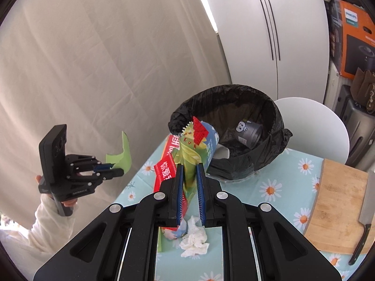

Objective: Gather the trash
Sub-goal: 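Carry the red wrapper over the bin and open the right tool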

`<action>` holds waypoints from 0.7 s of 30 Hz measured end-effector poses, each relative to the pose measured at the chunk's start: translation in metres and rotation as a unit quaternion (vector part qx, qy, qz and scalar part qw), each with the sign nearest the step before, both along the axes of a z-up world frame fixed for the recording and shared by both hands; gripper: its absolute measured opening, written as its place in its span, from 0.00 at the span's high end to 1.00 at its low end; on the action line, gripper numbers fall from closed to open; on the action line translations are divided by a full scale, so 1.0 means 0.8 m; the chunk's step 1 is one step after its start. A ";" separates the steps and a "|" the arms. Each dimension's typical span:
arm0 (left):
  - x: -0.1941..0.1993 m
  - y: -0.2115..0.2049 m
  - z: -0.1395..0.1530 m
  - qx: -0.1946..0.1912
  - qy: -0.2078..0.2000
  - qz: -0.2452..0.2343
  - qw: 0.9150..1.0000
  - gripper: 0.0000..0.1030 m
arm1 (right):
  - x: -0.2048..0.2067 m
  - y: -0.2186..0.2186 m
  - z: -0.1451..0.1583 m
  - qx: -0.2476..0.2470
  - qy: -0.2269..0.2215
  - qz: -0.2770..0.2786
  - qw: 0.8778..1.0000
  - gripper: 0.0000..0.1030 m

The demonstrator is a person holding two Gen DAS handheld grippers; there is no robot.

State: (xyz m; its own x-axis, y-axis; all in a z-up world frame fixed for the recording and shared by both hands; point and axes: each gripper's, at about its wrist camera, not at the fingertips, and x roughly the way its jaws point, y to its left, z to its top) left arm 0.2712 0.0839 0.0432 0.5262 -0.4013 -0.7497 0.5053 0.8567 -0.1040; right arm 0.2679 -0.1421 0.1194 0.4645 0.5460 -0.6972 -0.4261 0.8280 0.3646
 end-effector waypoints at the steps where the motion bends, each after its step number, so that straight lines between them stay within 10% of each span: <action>1: 0.007 -0.002 0.003 -0.001 -0.002 -0.006 1.000 0.90 | 0.005 -0.001 0.002 0.003 -0.003 -0.005 1.000 0.90; 21: 0.152 -0.063 0.029 -0.030 -0.044 -0.140 0.989 0.90 | 0.110 0.005 0.020 0.014 -0.066 -0.089 0.994 0.90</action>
State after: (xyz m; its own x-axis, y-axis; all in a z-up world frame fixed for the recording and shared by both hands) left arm 0.3925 0.0332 0.0667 0.4498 -0.5829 -0.6767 0.7313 0.6753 -0.0956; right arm 0.3556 -0.1383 0.1356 0.6419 0.4657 -0.6092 -0.3199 0.8847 0.3392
